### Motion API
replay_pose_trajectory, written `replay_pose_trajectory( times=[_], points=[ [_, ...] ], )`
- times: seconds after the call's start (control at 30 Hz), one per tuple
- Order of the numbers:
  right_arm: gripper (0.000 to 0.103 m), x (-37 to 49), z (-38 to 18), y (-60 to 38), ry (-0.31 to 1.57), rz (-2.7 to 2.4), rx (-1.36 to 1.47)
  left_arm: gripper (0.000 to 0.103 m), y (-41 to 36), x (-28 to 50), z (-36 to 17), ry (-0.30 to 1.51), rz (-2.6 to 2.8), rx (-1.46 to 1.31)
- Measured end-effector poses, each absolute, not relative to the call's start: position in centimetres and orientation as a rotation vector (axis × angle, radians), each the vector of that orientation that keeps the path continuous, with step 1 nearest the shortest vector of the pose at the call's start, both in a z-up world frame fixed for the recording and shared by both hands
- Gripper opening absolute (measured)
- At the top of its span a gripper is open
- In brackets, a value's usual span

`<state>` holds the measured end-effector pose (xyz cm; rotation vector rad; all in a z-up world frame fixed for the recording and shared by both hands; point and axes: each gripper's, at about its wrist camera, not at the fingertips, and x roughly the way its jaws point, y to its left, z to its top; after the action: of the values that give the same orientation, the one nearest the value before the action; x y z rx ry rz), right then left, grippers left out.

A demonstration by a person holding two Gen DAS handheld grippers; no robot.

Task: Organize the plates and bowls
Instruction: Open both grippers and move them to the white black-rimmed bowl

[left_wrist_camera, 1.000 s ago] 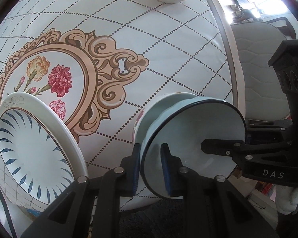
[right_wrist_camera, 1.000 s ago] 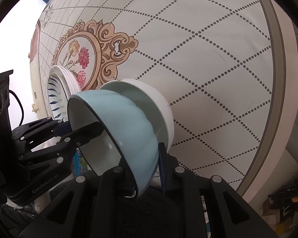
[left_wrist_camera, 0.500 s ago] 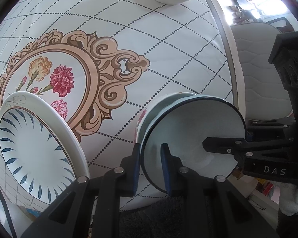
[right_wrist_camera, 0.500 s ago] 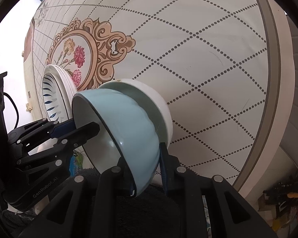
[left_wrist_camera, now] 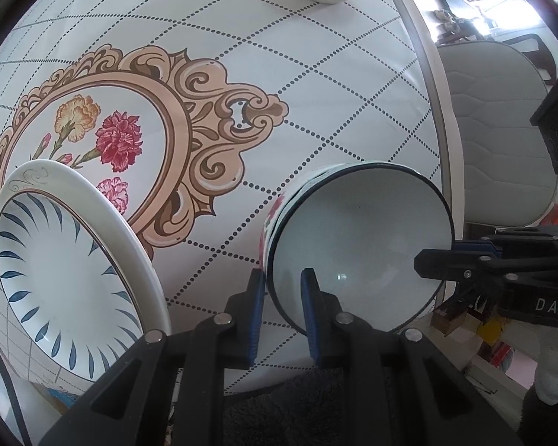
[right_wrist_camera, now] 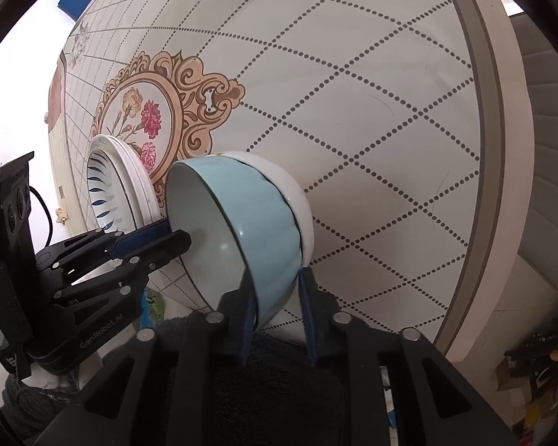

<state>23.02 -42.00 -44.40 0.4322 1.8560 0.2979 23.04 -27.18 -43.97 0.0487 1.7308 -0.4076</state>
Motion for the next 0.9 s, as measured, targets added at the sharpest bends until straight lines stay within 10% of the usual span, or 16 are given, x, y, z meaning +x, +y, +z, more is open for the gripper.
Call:
replay_pose_trajectory(
  times=[0.7, 0.9],
  points=[
    [0.011, 21.9, -47.1, -43.5, 1.916, 0.286, 0.639, 0.018, -27.4, 23.0, -43.8, 1.749, -0.399, 0.052],
    [0.024, 23.1, -45.1, -43.2, 1.897, 0.289, 0.47, 0.027, -26.0, 23.6, -42.3, 1.717, -0.334, 0.062]
  ],
)
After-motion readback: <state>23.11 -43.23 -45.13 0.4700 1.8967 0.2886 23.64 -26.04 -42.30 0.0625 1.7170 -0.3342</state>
